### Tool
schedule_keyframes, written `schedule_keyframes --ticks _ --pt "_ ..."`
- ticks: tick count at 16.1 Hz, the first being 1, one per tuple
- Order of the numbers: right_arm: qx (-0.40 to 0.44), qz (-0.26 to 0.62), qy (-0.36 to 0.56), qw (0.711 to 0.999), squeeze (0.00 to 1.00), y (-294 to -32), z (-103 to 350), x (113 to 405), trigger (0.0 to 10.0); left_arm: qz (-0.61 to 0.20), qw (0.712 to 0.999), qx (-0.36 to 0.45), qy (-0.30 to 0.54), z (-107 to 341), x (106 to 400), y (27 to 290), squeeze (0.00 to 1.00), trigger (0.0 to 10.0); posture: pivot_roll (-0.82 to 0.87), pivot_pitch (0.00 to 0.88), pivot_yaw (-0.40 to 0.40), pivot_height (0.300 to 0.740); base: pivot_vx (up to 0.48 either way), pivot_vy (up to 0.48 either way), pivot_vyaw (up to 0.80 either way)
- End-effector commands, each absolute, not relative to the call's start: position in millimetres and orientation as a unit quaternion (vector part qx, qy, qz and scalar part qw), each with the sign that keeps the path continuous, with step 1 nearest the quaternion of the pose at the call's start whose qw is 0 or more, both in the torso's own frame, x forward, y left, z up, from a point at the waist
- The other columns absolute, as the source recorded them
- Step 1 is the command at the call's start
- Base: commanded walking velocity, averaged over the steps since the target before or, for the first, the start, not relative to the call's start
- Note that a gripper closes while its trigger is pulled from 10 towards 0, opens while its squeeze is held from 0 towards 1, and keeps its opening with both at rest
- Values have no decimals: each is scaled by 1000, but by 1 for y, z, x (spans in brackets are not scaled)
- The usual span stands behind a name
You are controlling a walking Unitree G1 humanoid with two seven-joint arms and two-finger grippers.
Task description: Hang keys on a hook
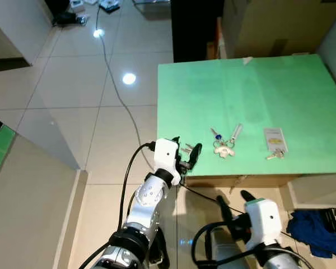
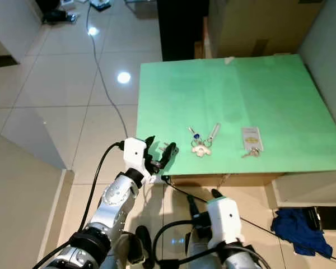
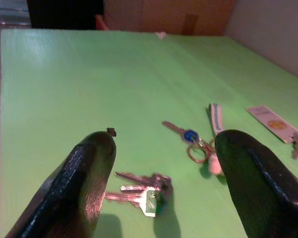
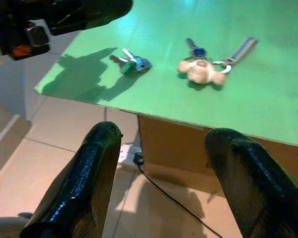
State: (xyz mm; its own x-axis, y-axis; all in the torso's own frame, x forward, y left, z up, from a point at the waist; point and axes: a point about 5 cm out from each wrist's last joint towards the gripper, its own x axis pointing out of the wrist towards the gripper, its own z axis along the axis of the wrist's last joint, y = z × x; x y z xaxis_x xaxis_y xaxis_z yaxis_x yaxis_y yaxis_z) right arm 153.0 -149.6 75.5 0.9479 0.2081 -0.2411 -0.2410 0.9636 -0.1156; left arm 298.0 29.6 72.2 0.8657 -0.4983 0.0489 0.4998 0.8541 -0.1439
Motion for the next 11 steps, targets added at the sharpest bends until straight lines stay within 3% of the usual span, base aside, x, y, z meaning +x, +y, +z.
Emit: schedule_keyframes --ticks 1,7,11 --pt "-66 106 120 985 0 -151 75 152 10000 -267 960 -82 27 63 290 16 0 10000 -339 228 88 732 0 0 0" --pt "-64 101 127 985 0 -148 77 141 10000 -290 952 -65 78 52 284 -4 0 10000 -355 303 86 732 0 0 0" --pt "-62 113 135 982 0 -141 76 135 10000 -265 959 -59 76 71 309 -8 0 10000 -378 299 93 732 0 0 0"
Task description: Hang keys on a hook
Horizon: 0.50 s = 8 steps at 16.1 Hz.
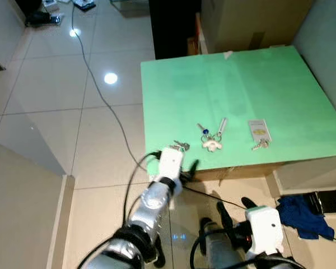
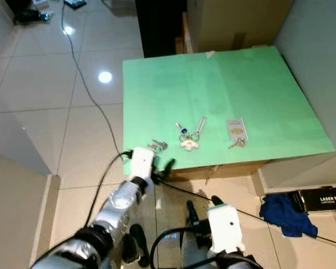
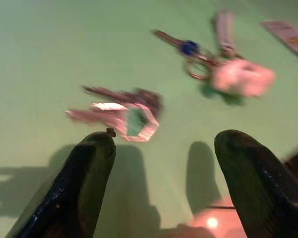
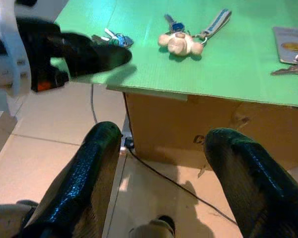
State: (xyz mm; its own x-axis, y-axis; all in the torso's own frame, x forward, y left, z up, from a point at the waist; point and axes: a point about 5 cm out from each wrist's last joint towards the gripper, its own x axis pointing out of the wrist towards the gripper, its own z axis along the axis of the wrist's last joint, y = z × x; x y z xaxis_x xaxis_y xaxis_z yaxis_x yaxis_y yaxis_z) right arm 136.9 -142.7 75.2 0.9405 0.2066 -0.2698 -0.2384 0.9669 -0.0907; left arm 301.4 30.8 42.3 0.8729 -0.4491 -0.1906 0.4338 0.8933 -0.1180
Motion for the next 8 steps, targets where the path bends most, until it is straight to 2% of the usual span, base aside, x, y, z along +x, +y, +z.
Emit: schedule_keyframes --ticks 1,8 --pt "-63 115 136 982 0 -140 76 134 10000 -264 960 -61 74 74 311 -11 0 10000 -378 295 94 732 0 0 0" --pt "-61 116 145 981 0 -136 75 123 10000 -296 950 -58 82 72 302 -30 0 10000 -390 312 104 732 0 0 0"
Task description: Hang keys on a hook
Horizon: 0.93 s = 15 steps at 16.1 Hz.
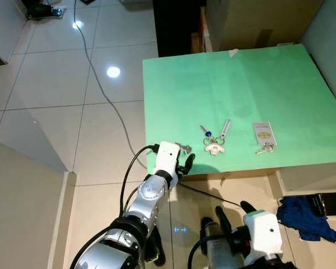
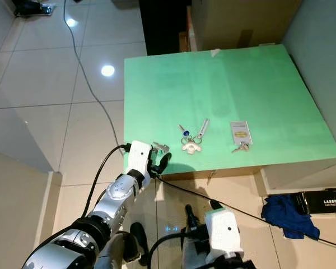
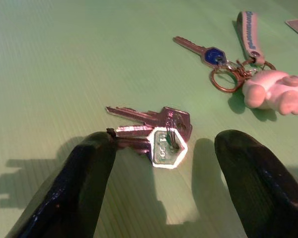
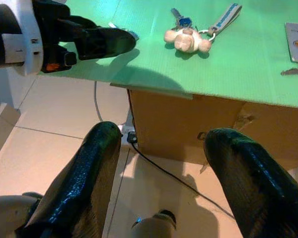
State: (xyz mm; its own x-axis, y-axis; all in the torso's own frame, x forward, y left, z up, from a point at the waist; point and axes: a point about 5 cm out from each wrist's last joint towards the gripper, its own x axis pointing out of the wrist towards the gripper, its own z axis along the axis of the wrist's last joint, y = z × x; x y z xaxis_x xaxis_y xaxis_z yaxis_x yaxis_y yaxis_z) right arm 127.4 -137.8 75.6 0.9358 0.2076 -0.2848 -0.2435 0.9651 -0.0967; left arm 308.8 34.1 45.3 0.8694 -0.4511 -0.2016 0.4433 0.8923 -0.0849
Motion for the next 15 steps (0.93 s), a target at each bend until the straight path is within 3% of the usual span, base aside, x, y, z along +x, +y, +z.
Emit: schedule_keyframes --ticks 1,6,15 --pt "-61 116 147 980 0 -135 75 122 10000 -299 949 -59 84 72 302 -31 0 10000 -391 315 106 732 0 0 0" --pt "-59 113 152 980 0 -134 75 118 10000 -310 945 -71 83 77 300 -42 0 10000 -399 324 109 732 0 0 0" --pt "-58 112 150 981 0 -134 76 117 10000 -287 950 -100 77 85 310 -37 0 10000 -399 324 108 732 0 0 0"
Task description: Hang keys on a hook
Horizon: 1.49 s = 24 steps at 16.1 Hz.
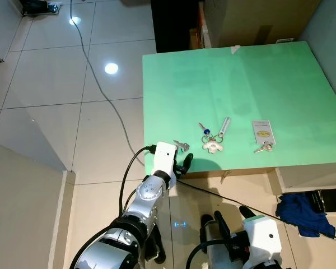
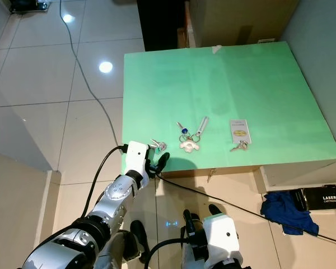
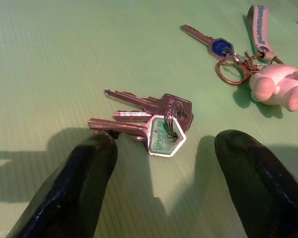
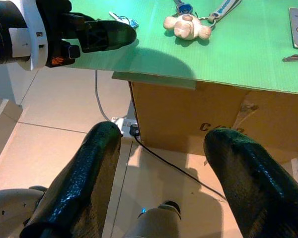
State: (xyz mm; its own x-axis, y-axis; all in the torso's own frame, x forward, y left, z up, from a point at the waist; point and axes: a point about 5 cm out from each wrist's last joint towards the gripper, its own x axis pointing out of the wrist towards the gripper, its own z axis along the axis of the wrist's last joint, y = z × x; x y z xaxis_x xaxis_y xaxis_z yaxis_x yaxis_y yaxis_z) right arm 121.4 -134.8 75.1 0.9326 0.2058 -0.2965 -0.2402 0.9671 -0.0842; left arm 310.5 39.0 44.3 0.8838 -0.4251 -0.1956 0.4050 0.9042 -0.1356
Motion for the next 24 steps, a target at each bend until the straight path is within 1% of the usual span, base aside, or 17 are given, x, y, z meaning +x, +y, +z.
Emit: schedule_keyframes --ticks 1,13,14,15,16,17,19,20,21,22,23,24 --pt "-58 112 150 981 0 -134 76 117 10000 -287 950 -100 77 85 310 -37 0 10000 -399 324 108 732 0 0 0" --pt "-58 113 150 981 0 -135 76 117 10000 -287 950 -101 76 86 310 -37 0 10000 -399 324 108 732 0 0 0" --pt "-59 104 137 983 0 -138 68 135 10000 -285 954 -96 -2 124 337 -11 0 10000 -329 206 165 732 0 0 0" --pt "-60 98 127 985 0 -141 66 147 10000 -287 953 -89 -41 144 346 6 0 10000 -316 184 170 732 0 0 0" --pt "-63 94 119 987 0 -143 66 155 10000 -285 953 -88 -49 147 346 14 0 10000 -301 148 176 732 0 0 0" --pt "-63 88 104 989 0 -146 68 168 10000 -280 954 -88 -60 154 347 26 0 10000 -280 87 182 732 0 0 0" --pt "-66 80 82 991 0 -152 73 186 10000 -278 954 -88 -73 161 347 36 0 10000 -261 22 185 732 0 0 0" --pt "-64 72 70 993 0 -155 75 196 10000 -279 954 -88 -72 161 346 43 0 10000 -254 0 186 732 0 0 0" --pt "-63 63 58 994 0 -158 77 206 10000 -261 960 -78 -61 150 344 56 0 10000 -252 0 187 732 0 0 0" --pt "-63 56 50 995 0 -161 79 212 10000 -229 970 -64 -48 137 343 71 0 10000 -254 0 182 732 0 0 0" --pt "-61 39 44 996 0 -166 82 216 10000 -151 986 -64 -1 112 344 102 0 10000 -258 0 171 732 0 0 0" --pt "-61 32 41 997 0 -169 83 217 10000 -122 989 -77 23 103 343 114 0 10000 -261 0 151 732 0 0 0"
